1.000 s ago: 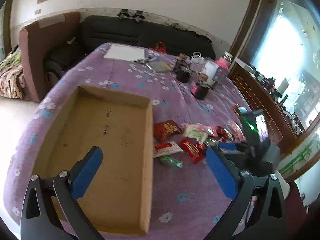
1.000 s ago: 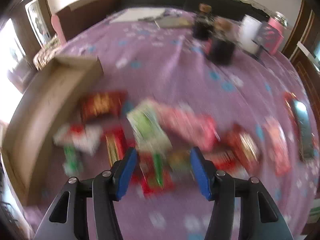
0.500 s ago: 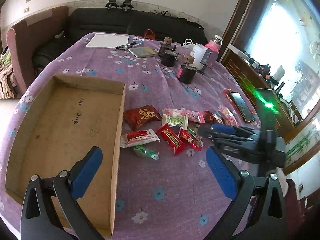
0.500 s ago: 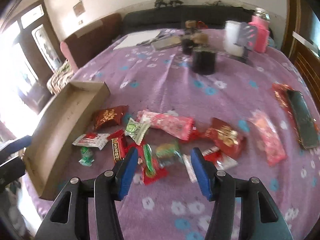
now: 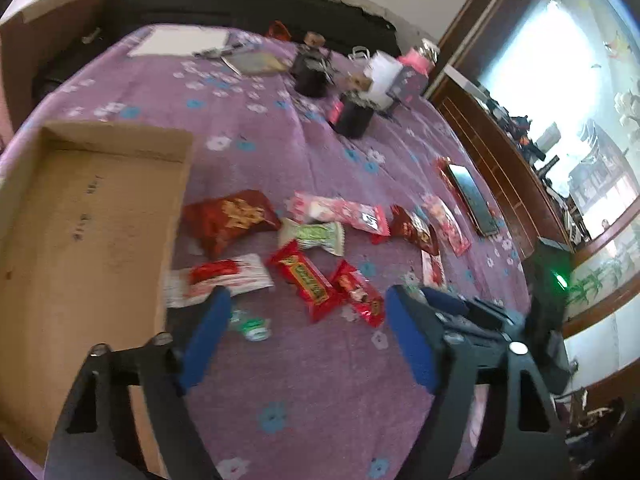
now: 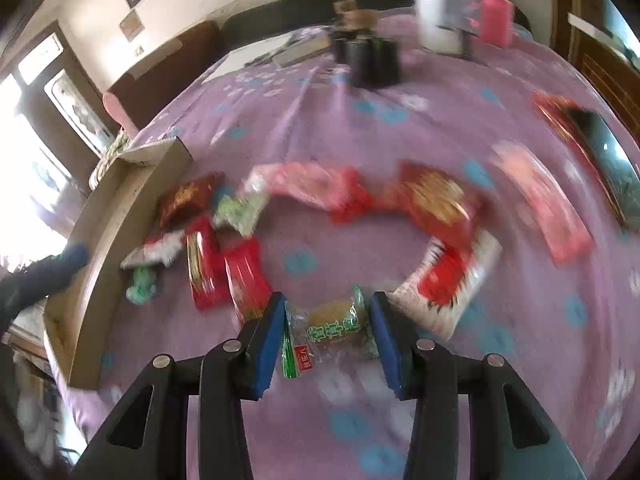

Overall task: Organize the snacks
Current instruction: 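Grasp the red pastry packet with the left tool while the right tool grasps the clear green-labelled pastry, then carry both packets over the cardboard box and open both tools to drop them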

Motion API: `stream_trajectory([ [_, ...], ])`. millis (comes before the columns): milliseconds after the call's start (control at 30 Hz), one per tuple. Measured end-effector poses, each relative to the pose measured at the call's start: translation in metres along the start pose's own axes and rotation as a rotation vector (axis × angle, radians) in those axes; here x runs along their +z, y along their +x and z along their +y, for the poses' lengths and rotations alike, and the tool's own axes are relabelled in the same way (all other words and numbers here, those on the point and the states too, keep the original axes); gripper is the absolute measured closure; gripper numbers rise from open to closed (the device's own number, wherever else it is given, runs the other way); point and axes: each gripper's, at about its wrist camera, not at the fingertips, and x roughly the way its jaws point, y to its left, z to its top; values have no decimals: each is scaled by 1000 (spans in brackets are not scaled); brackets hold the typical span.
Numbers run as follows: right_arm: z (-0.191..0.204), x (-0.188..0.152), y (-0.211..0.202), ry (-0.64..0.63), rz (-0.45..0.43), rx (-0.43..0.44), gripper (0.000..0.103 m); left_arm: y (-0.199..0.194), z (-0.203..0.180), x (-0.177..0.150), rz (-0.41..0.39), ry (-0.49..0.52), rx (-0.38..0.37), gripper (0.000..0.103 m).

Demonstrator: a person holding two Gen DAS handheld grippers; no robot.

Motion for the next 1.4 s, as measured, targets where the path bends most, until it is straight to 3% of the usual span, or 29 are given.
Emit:
stream_trajectory([
  [67, -12, -14, -11, 23, -18, -3, 58, 14, -8, 4, 20, 21, 21, 52],
  [133, -23, -24, -18, 39, -67, 3, 57, 34, -16, 8, 48, 51, 75, 63],
  [233, -32, -32, -20, 61, -130, 58, 56, 57, -16, 8, 91, 54, 125, 64],
  [333, -28, -34, -20, 41, -148, 47, 55, 72, -15, 7, 121, 50, 141, 68],
  [567, -31, -31, -18, 38, -152, 67, 54, 82, -33, 6, 67, 152, 256, 68],
  [600, -32, -32, -19, 40, -152, 70, 54, 83, -38, 3, 62, 183, 279, 73],
  [633, -33, -32, -19, 40, -153, 73, 54, 82, -41, -1, 53, 211, 296, 83],
  [667, -33, -32, -18, 40, -152, 75, 57, 80, -41, -2, 52, 213, 285, 87],
  [900, -38, -37, -30, 59, -207, 128, 60, 25, -24, -11, 7, 83, 88, 87],
  [967, -40, -38, -36, 82, -222, 172, 60, 6, -19, -12, -11, 64, 50, 87],
  [1033, -46, -41, -44, 137, -221, 272, 60, -17, -10, -15, -35, 51, 18, 87],
  [1133, -50, -42, -53, 214, -202, 413, 60, -48, 8, -16, -66, 35, -4, 87],
  [1300, -22, -24, -62, 209, -172, 519, 60, -77, 50, -11, -95, -25, 4, 87],
  [1400, 14, -5, -62, 154, -153, 532, 61, -88, 83, -2, -105, -68, 37, 87],
])
